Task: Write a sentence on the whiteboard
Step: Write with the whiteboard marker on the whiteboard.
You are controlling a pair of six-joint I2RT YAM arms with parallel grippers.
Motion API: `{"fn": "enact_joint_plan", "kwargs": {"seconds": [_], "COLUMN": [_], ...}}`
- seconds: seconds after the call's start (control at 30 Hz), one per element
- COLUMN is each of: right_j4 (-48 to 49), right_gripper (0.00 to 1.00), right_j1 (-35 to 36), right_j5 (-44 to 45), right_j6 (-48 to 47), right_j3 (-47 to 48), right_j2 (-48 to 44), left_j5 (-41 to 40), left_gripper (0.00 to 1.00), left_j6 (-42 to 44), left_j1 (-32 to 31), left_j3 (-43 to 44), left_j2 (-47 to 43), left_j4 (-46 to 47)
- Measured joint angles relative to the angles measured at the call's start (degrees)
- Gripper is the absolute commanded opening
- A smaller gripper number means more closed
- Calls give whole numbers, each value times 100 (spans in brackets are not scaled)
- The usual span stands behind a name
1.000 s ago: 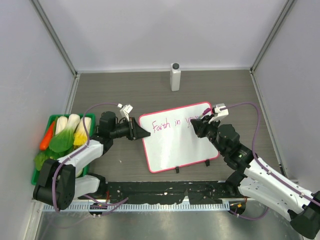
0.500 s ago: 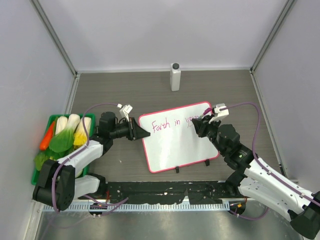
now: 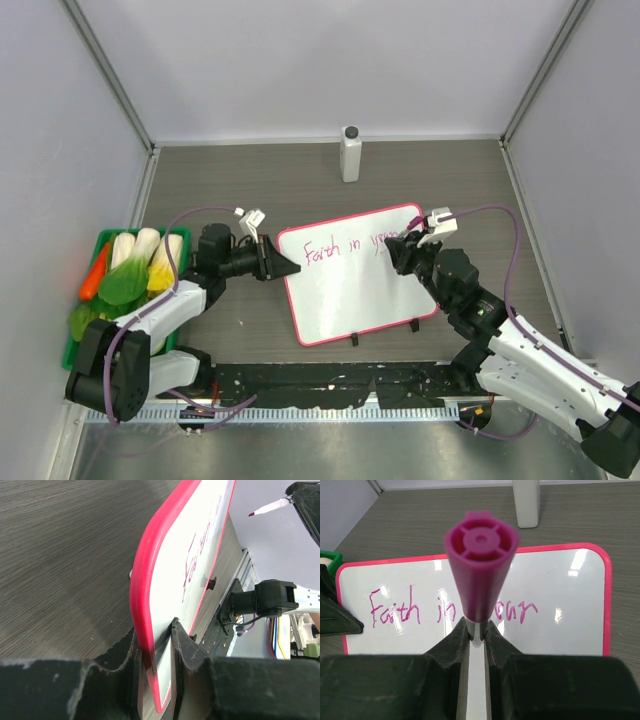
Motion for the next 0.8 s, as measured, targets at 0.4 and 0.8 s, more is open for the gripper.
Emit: {"fn": "enact_joint_plan", "kwargs": {"seconds": [0.4,0.8], "right_j4": [212,892], "right_gripper": [1,1], "right_j1": [538,1095], "right_j5": [35,181], "right_j6": [151,219], "right_j3": [2,2], "right_j2": [295,855], "left_j5": [-44,-302], "left_gripper": [0,0], "left_j6": [-44,-442], "left_j1": [0,0], "left_j3": [0,-181], "left_j2": [2,33], "left_j4": [-11,400]}}
